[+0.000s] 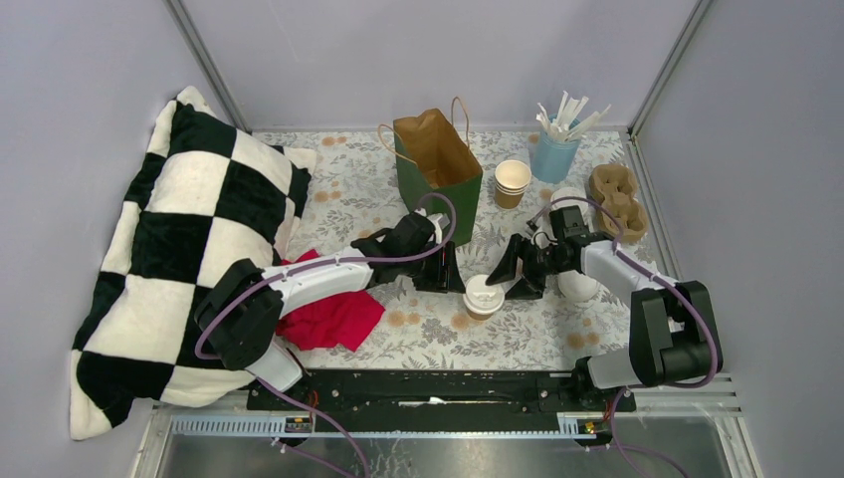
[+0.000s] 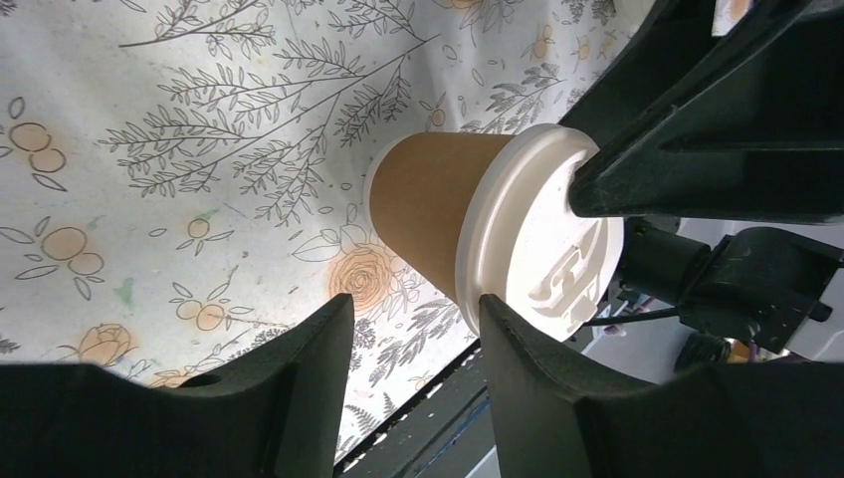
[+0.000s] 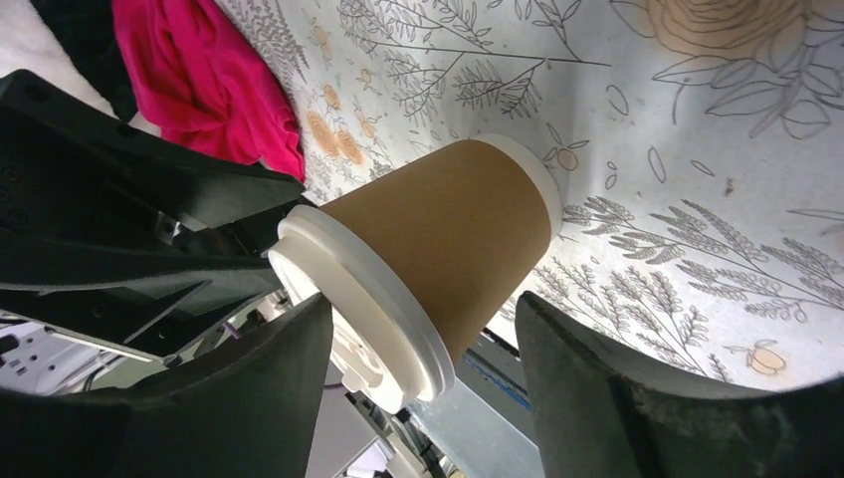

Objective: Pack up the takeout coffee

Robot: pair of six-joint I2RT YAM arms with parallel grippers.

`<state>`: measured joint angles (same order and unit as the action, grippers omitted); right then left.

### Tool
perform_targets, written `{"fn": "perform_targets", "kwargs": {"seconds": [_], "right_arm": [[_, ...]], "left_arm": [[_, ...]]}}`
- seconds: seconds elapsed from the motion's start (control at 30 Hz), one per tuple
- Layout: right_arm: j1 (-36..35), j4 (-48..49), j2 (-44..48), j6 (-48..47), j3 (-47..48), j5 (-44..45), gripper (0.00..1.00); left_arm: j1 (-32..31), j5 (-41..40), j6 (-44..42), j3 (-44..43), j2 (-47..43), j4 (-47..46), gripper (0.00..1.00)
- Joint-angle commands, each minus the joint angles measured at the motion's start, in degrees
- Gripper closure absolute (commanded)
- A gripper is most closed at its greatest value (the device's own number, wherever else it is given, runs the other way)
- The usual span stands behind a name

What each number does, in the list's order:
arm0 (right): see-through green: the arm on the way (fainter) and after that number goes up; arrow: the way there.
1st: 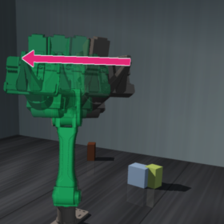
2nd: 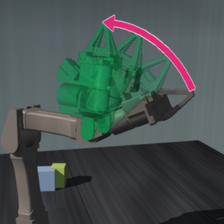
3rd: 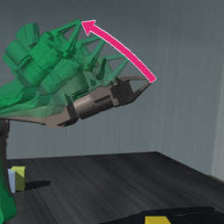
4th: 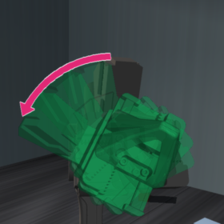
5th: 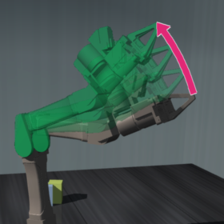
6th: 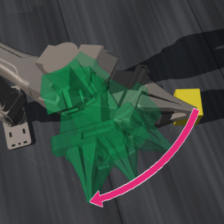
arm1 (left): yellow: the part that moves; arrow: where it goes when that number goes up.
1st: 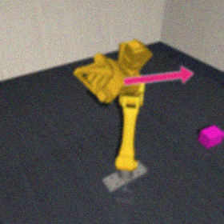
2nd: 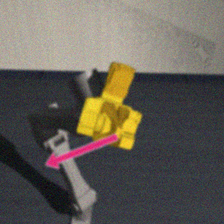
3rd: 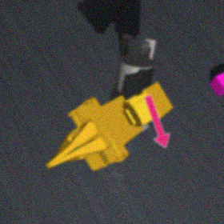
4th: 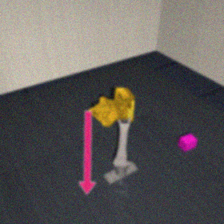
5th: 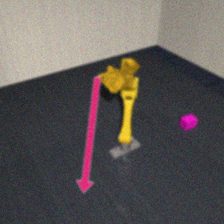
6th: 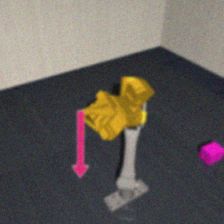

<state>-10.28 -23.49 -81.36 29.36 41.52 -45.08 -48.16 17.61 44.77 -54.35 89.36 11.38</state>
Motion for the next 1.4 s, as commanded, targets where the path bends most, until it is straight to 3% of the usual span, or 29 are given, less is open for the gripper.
{"fn": "perform_targets", "kwargs": {"seconds": [0.0, 0.23, 0.57, 0.73, 1.03, 1.37], "right_arm": [[-0.2, -6.3, 3.0, -3.7, 4.8, 5.7, 0.24], [-1.6, -18.2, 4.4, -8.7, 13.3, 13.3, 0.14], [-22.5, -32.5, 1.0, -14.5, 28.5, 39.8, 0.02], [-30.6, -33.9, -2.3, -13.1, 31.6, 46.4, 0.0], [-35.3, -32.2, -5.9, -11.0, 31.4, 53.4, 0.0], [-35.3, -28.4, -5.9, -10.3, 29.3, 50.2, 0.0]], "left_arm": [[-0.8, -4.1, -4.8, -2.6, 1.0, 8.4, 0.45], [-0.8, -3.5, -6.2, -7.4, -0.7, 10.7, 0.35], [0.4, -5.6, -8.1, -7.5, -12.4, 14.9, 0.25], [1.0, -8.4, -7.3, -3.2, -22.3, 14.6, 0.22], [2.5, -9.1, -5.7, -1.0, -25.0, 16.2, 0.22], [3.2, -8.5, -6.1, -0.4, -26.2, 16.6, 0.22]]}}
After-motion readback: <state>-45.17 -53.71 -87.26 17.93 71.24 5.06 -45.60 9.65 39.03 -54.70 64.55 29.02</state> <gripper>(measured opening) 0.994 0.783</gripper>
